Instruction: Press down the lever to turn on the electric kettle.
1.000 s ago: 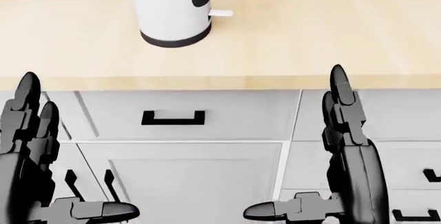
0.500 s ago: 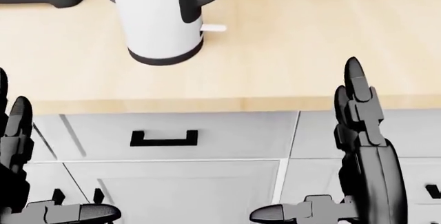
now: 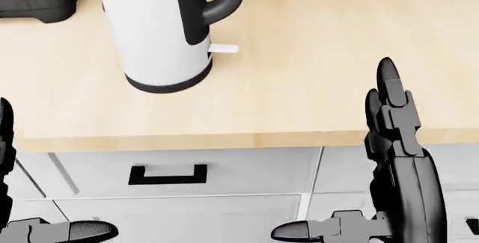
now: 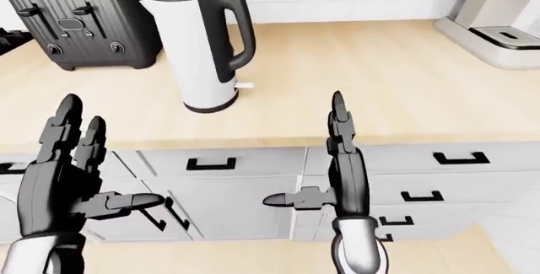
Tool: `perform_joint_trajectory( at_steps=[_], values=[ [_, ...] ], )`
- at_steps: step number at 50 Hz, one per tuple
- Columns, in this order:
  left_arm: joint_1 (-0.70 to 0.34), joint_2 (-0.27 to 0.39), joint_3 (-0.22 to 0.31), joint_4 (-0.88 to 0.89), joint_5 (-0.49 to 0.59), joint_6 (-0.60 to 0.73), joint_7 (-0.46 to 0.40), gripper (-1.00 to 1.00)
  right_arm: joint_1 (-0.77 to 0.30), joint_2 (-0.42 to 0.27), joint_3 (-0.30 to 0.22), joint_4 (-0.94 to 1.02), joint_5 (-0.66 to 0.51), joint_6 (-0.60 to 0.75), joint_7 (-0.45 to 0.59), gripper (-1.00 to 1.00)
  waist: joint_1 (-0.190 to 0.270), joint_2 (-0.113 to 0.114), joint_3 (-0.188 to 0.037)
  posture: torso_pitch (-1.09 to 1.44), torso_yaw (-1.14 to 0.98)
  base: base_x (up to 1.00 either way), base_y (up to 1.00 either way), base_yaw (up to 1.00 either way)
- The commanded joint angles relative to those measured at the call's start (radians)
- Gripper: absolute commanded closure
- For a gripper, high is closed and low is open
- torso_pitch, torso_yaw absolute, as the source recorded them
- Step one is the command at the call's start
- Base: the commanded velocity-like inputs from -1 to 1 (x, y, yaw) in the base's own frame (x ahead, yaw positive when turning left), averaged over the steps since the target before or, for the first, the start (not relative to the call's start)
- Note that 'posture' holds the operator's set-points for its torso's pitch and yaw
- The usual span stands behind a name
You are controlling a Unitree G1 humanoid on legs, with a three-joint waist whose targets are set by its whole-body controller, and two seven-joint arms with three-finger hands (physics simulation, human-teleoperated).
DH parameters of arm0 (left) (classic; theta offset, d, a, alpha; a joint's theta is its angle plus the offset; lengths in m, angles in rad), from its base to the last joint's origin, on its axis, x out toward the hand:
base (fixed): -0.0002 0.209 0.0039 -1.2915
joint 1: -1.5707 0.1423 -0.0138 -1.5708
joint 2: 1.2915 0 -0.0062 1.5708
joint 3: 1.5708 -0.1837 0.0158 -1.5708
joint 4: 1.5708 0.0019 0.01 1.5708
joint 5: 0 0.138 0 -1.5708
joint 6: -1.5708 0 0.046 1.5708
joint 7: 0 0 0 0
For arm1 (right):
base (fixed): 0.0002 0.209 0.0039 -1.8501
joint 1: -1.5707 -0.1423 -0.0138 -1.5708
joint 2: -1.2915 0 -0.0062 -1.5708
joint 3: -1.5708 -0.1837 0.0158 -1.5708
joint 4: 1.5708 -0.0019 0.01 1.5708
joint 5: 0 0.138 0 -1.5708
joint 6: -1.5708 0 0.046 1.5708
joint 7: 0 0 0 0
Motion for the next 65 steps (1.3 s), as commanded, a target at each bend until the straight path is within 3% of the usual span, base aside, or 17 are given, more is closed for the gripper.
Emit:
perform_joint_trajectory(
  at_steps=[1,2,8,12,15,16,24,28,29,34,41,42,44,50,53,61,65],
  values=[
    [-0.011,0.007,0.012,-0.032,-0.002,-0.020,0.003,-1.00,-0.012,0.002,0.007,-0.036,0.000,-0.023,0.000,-1.00,0.001,0.010,-0.011,0.00,0.00,0.10,0.00,0.00],
    [-0.010,0.006,0.014,-0.037,-0.003,-0.017,0.003,-1.00,-0.011,0.002,0.007,-0.038,0.001,-0.022,0.000,-1.00,0.001,0.045,-0.025,0.00,0.00,0.10,0.00,0.00],
    [-0.008,0.005,0.017,-0.046,-0.003,-0.013,0.001,-1.00,-0.009,0.002,0.010,-0.045,0.000,-0.020,0.001,-1.00,0.014,0.007,-0.019,0.00,0.00,0.11,0.00,0.00],
    [-0.007,0.004,0.016,-0.048,-0.003,-0.012,0.000,-1.00,-0.011,0.002,0.008,-0.046,0.002,-0.018,0.003,-1.00,0.017,-0.035,-0.015,0.00,0.00,0.11,0.00,0.00],
    [-0.009,0.004,0.016,-0.048,-0.002,-0.011,0.000,-1.00,-0.017,0.001,0.007,-0.046,0.003,-0.014,0.003,-1.00,0.017,-0.112,-0.033,0.00,0.00,0.11,0.00,0.00],
    [-0.009,0.004,0.016,-0.049,-0.002,-0.010,0.000,-1.00,-0.018,0.002,0.008,-0.046,0.002,-0.013,0.003,-1.00,0.006,-0.079,-0.024,0.00,0.00,0.11,0.00,0.00],
    [-0.016,0.007,0.020,-0.054,-0.005,0.001,0.000,-1.00,-0.027,0.003,0.014,-0.048,-0.002,-0.003,0.001,-1.00,0.004,-0.033,-0.007,0.00,0.00,0.10,0.00,0.00],
    [-0.019,0.008,0.020,-0.057,-0.006,0.006,0.000,-1.00,-0.031,0.002,0.016,-0.049,-0.003,0.001,0.001,-1.00,0.004,0.071,-0.034,0.00,0.00,0.11,0.00,0.00],
    [-0.019,0.008,0.020,-0.056,-0.006,0.006,0.000,-1.00,-0.032,0.002,0.016,-0.050,-0.003,0.003,0.001,-1.00,0.016,0.016,-0.018,0.00,0.00,0.11,0.00,0.00],
    [-0.020,0.009,0.022,-0.061,-0.007,0.011,0.000,-1.00,-0.040,0.002,0.021,-0.054,-0.006,0.013,0.001,-1.00,0.016,0.007,-0.022,0.00,0.00,0.11,0.00,0.00],
    [-0.023,0.010,0.023,-0.062,-0.007,0.016,-0.001,-1.00,-0.042,0.003,0.025,-0.055,-0.009,0.017,-0.001,-1.00,0.017,-0.111,-0.026,0.00,0.00,0.11,0.00,0.00],
    [-0.024,0.011,0.025,-0.063,-0.008,0.018,-0.001,-1.00,-0.043,0.003,0.025,-0.054,-0.009,0.017,-0.001,-1.00,0.006,-0.070,-0.024,0.00,0.00,0.11,0.00,0.00],
    [-0.021,0.009,0.024,-0.058,-0.008,0.010,-0.001,-1.00,-0.042,0.003,0.026,-0.051,-0.009,0.014,-0.002,-1.00,0.007,-0.083,-0.020,0.00,0.00,0.11,0.00,0.00],
    [-0.014,0.007,0.025,-0.056,-0.008,0.003,-0.001,-1.00,-0.036,0.003,0.025,-0.044,-0.006,0.002,-0.004,-1.00,0.004,-0.027,-0.007,0.00,0.00,0.10,0.00,0.00],
    [-0.011,0.005,0.027,-0.056,-0.009,0.000,-0.002,-1.00,-0.033,0.003,0.025,-0.046,-0.005,0.000,-0.003,-1.00,0.001,0.048,-0.024,0.00,0.00,0.11,0.00,0.00],
    [-0.006,0.003,0.024,-0.049,-0.007,-0.011,-0.002,-1.00,-0.032,0.004,0.027,-0.045,0.001,-0.003,-0.004,-1.00,0.015,-0.012,-0.015,0.00,0.00,0.11,0.00,0.00],
    [-0.004,0.002,0.023,-0.043,-0.007,-0.017,-0.002,-1.00,-0.031,0.004,0.027,-0.044,0.001,-0.005,-0.005,-1.00,0.018,-0.078,-0.021,0.00,0.00,0.11,0.00,0.00]
  ],
)
